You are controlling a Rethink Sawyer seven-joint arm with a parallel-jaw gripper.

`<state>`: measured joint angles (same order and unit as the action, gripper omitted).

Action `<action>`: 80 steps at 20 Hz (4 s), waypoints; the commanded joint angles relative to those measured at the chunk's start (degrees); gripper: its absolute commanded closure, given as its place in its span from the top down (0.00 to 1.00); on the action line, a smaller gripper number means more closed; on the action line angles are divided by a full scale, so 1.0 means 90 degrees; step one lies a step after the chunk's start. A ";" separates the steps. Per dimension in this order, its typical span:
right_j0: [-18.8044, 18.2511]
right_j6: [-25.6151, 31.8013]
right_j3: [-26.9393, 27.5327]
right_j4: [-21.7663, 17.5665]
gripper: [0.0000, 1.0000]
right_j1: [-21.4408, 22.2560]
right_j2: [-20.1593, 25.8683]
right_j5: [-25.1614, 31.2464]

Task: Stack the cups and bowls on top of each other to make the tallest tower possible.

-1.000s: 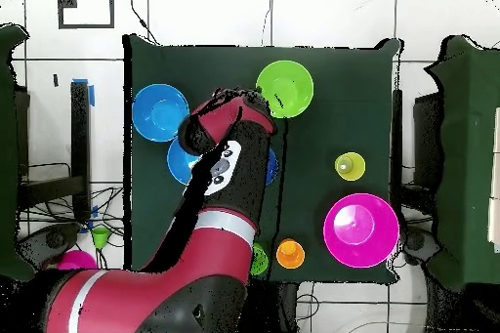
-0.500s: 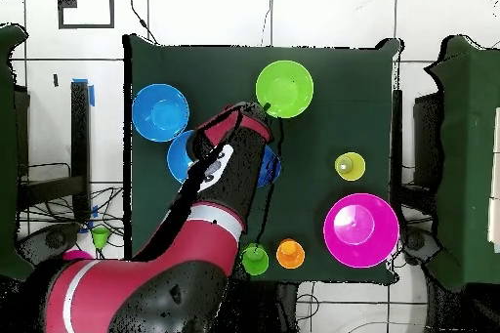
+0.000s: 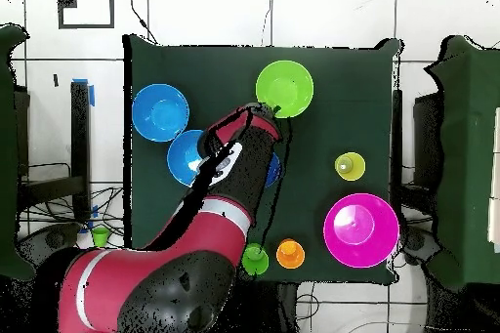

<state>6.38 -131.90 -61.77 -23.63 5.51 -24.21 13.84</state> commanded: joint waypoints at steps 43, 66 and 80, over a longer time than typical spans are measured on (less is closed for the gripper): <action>-0.0997 0.1776 -0.0454 0.0415 0.00 0.1828 0.2249 0.3801; -0.0686 0.1398 -0.0248 0.0447 0.00 0.2909 0.1862 0.8597; -0.0654 0.0722 -0.0709 0.0876 0.00 0.2793 0.2260 0.7659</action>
<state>-0.79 -131.29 -62.35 -17.02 31.53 -11.84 86.85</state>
